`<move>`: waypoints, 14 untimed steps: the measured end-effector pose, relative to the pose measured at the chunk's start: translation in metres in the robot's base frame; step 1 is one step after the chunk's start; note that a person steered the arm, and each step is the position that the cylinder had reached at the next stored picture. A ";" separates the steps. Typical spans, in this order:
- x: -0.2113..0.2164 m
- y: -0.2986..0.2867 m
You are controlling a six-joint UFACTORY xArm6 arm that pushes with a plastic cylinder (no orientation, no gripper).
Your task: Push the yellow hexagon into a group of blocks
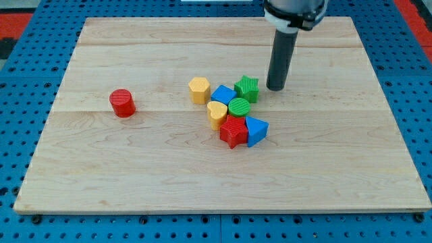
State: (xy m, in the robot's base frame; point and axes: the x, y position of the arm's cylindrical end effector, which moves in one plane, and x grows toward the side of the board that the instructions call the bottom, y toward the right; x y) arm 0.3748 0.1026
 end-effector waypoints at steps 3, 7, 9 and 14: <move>-0.033 0.001; 0.012 -0.201; 0.035 -0.199; 0.042 -0.142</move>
State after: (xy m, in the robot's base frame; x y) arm 0.4166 -0.0394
